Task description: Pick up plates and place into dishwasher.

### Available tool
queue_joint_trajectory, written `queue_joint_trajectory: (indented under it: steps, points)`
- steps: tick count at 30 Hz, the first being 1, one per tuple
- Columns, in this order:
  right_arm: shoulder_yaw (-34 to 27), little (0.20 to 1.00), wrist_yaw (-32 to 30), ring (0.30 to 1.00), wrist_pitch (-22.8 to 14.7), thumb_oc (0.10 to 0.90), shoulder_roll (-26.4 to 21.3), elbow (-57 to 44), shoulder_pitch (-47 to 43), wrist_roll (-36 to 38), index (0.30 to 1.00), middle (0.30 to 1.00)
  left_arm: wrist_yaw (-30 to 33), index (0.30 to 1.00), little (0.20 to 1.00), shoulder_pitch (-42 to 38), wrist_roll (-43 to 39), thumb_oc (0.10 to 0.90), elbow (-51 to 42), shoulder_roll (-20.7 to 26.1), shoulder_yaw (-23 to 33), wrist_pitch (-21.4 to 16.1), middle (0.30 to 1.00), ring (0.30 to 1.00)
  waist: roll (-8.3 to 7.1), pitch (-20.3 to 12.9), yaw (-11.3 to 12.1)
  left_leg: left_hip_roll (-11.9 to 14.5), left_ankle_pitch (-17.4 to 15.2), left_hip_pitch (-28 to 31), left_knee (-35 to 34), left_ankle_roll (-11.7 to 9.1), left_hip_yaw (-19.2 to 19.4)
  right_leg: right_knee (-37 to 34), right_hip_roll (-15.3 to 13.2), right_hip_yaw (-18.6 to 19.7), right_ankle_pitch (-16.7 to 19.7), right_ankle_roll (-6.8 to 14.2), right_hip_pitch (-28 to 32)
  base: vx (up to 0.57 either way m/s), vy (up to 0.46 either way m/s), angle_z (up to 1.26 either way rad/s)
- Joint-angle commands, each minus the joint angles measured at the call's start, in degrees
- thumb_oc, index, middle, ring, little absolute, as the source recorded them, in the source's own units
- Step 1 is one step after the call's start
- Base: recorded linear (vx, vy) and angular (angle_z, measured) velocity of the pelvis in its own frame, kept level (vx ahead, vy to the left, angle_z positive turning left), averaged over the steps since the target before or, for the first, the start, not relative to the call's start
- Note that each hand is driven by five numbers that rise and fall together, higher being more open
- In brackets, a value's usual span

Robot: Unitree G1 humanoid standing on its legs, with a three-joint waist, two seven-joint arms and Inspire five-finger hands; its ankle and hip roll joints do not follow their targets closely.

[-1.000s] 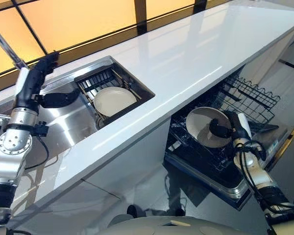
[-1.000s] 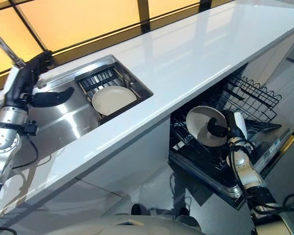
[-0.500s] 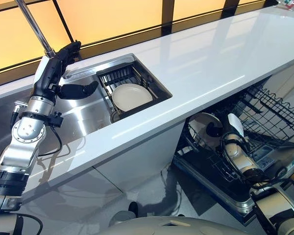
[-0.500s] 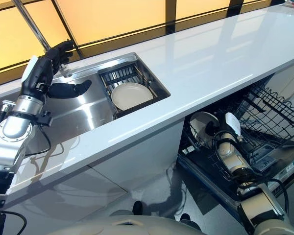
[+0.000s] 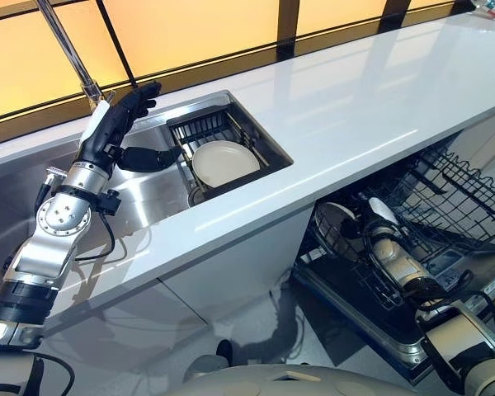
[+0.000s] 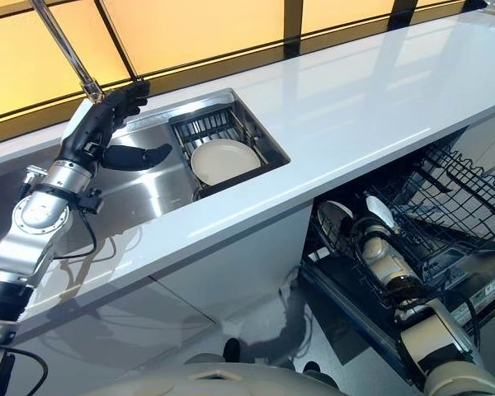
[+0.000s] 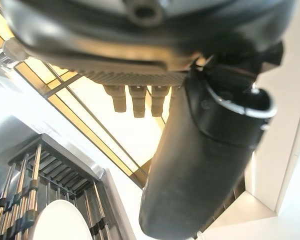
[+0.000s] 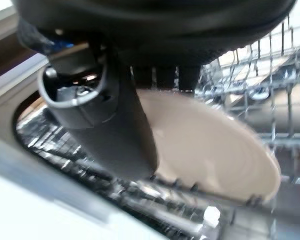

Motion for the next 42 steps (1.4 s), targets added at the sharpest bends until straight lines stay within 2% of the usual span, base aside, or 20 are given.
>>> queue_joint_trajectory:
  steps: [1,6,9,15,20,25,29,42]
  points:
    - [3.3,0.9,-1.07,0.9,-4.49,0.8,2.18,-7.49,-4.64,3.0,0.9,0.9,1.57,0.9,0.9,-9.26,-1.12,0.8,-4.37,2.71,1.72,-3.85,0.9,0.9,-1.44,-1.13,1.21,-4.92,-5.94,2.14,0.14,2.4,1.28,0.56,-0.22,1.19,0.29,1.82,0.14,0.0,0.0,0.0]
    - [-0.36,0.9,-2.74,0.9,-5.42,0.8,0.73,-13.1,-0.59,3.12,0.9,0.9,0.87,0.9,0.9,-7.47,-0.23,0.8,-4.11,2.61,3.01,-4.7,0.9,0.9,-1.36,-0.92,-0.01,-4.86,-6.14,2.34,0.14,2.44,1.89,0.56,-0.11,1.88,0.36,1.98,-0.01,-0.01,0.001,-0.03]
    - [-2.76,0.9,-1.19,0.9,-6.03,0.8,-0.28,-16.53,2.14,3.7,0.9,0.9,0.47,0.9,0.9,-6.33,-0.1,0.8,-4.21,2.79,4.15,-4.65,0.9,0.9,-1.36,-0.87,-0.9,-4.86,-6.29,2.49,0.14,2.54,2.33,0.56,0.02,2.38,0.34,2.08,-0.14,0.0,0.005,-0.05]
    - [-7.77,0.9,-1.01,0.9,-7.36,0.8,-3.81,-23.95,6.89,-0.08,0.9,0.9,-0.33,0.9,0.9,-3.06,0.82,0.8,-4.21,3.07,6.5,-5.26,0.9,0.9,-1.45,-0.65,-2.68,-4.78,-6.52,2.78,0.14,2.54,3.28,0.56,0.31,3.58,0.36,2.38,-0.43,0.0,0.01,-0.06]
    - [-13.47,0.9,-6.06,0.9,-9.85,0.8,-6.94,-30.02,11.2,-5.52,0.9,0.9,-1.09,0.9,0.9,0.35,0.99,0.8,-5.16,3.25,8.85,-5.58,0.9,0.9,-1.56,-0.45,-3.99,-4.8,-6.11,2.63,0.14,2.7,4.22,0.56,0.4,4.38,0.95,2.54,-0.96,-0.02,0.012,-0.09]
    - [-19.64,0.9,-14.88,0.9,-13.44,0.8,-9.19,-35.5,14.54,-11.23,0.9,0.9,-0.89,0.9,0.9,3.03,0.91,0.8,-5.85,3.25,10.78,-6.13,0.9,0.9,-1.6,-0.39,-5.16,-4.9,-6.37,2.72,0.14,2.89,4.82,0.56,0.63,5.18,1.0,2.83,-1.31,0.0,0.004,-0.09]
    - [-22.7,0.9,-19.49,0.9,-14.2,0.8,-9.8,-38.25,16.39,-14.4,0.9,0.9,-1.19,0.9,0.9,4.07,0.86,0.8,-5.99,3.32,11.68,-6.37,0.9,0.9,-1.51,-0.46,-5.81,-4.91,-6.49,2.86,0.14,2.98,5.38,0.56,0.78,5.65,0.93,2.97,-1.37,0.01,0.005,-0.07]
    - [-30.46,0.9,-21.85,0.9,-17.06,0.8,-12.42,-46.96,20.46,-13.08,0.9,0.9,0.46,0.9,0.9,5.85,2.01,0.8,-5.43,5.06,14.63,-4.34,0.9,0.9,-1.3,-0.48,-7.32,-4.72,-6.56,2.84,0.14,2.79,6.48,0.56,1.12,6.43,0.77,3.22,-1.61,0.0,-0.002,-0.06]
